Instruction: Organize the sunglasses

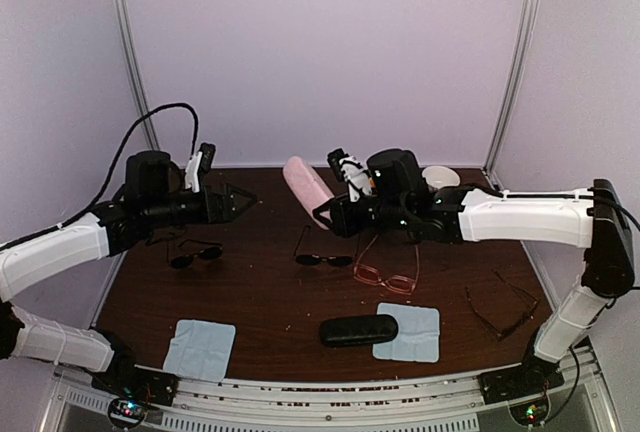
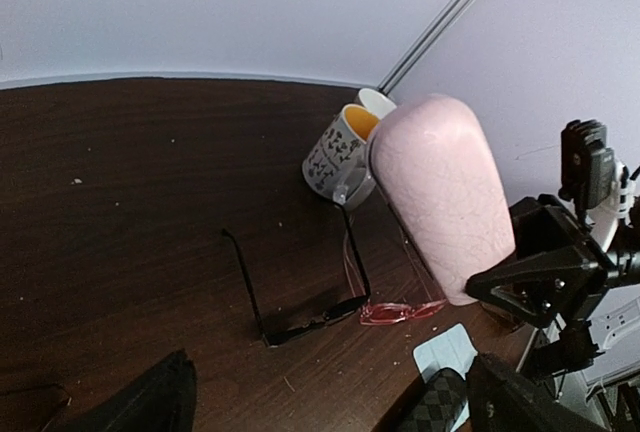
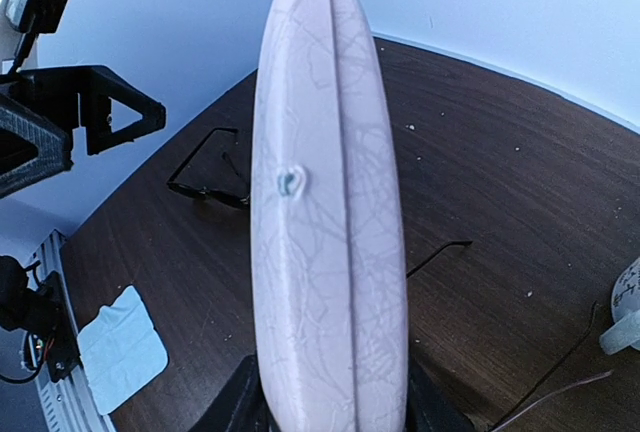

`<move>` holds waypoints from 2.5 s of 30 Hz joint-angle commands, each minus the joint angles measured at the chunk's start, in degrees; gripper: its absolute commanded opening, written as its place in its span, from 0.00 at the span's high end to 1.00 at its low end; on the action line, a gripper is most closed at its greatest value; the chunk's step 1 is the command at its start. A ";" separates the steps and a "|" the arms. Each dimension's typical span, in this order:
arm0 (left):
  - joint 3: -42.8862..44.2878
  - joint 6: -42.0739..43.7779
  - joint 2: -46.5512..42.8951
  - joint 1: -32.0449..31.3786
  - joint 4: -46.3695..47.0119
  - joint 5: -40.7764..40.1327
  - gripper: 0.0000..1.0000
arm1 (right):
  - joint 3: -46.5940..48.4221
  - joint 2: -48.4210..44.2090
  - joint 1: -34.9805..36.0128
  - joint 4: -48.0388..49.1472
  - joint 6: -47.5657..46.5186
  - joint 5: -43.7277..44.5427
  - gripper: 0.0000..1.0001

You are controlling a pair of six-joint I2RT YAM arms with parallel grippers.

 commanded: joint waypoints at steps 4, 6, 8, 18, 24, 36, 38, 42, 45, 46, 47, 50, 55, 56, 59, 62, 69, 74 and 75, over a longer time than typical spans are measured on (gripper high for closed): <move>-1.53 -3.91 -0.63 -3.64 0.08 -7.07 0.04 | 5.76 2.40 4.95 -3.35 -2.73 13.25 0.96; -1.48 -4.48 -0.02 -4.38 0.62 -7.33 0.05 | 7.14 3.62 5.96 -4.55 -2.67 14.71 0.96; -1.09 -4.54 0.30 -5.42 0.59 -8.39 0.05 | 8.26 4.64 6.62 -5.19 -2.46 15.89 0.97; -2.08 -7.94 0.53 -6.52 3.81 -10.46 0.05 | 10.03 7.21 8.26 -5.26 -1.71 16.45 0.98; -2.25 -9.47 0.91 -6.69 4.75 -10.83 0.05 | 10.98 8.98 9.01 -5.11 -1.61 16.44 0.99; -1.19 -10.90 3.26 -6.85 6.84 -10.64 0.04 | 12.81 11.14 9.61 -4.94 -1.70 15.89 1.00; -0.91 -11.28 3.95 -6.85 7.07 -10.86 0.04 | 13.02 11.12 9.68 -4.83 -1.61 15.75 1.00; -1.55 -13.00 5.19 -6.86 9.51 -10.15 0.04 | 13.53 11.09 9.85 -4.51 -1.54 15.74 1.00; -1.76 -14.37 6.03 -6.92 12.99 -8.60 0.04 | 13.99 11.32 10.02 -4.47 -1.55 15.74 1.00; -1.65 -14.71 6.33 -6.87 13.81 -8.09 0.04 | 14.09 11.39 10.08 -4.41 -1.46 15.78 1.00; -1.51 -15.06 6.68 -6.84 14.45 -7.56 0.04 | 14.29 11.50 10.09 -4.36 -1.46 15.75 1.00; -1.42 -16.21 7.57 -6.92 17.11 -6.06 0.04 | 14.83 11.81 10.18 -4.47 -1.47 15.74 1.00; -0.67 -18.04 9.24 -6.86 18.61 -5.16 0.04 | 15.29 12.19 10.41 -4.29 -1.96 15.70 1.00; -0.78 -18.42 9.44 -6.84 19.35 -5.04 0.03 | 15.38 12.16 10.37 -4.24 -1.96 15.74 1.00; -0.90 -19.43 10.20 -6.87 20.82 -4.59 0.03 | 15.59 12.31 10.56 -3.98 -2.04 15.65 1.00; -0.58 -19.98 11.17 -6.87 21.52 -4.00 0.03 | 15.99 12.38 10.57 -3.86 -2.24 15.52 1.00; -0.50 -22.30 12.69 -6.86 24.46 -2.64 0.08 | 16.54 13.09 11.10 -3.66 -3.22 16.09 1.00; -0.49 -23.88 13.48 -6.86 25.38 -2.29 0.16 | 16.88 13.21 11.36 -3.47 -3.83 16.95 1.00; -0.49 -24.11 13.66 -6.85 25.60 -2.26 0.19 | 16.84 13.20 11.50 -3.41 -4.03 17.11 1.00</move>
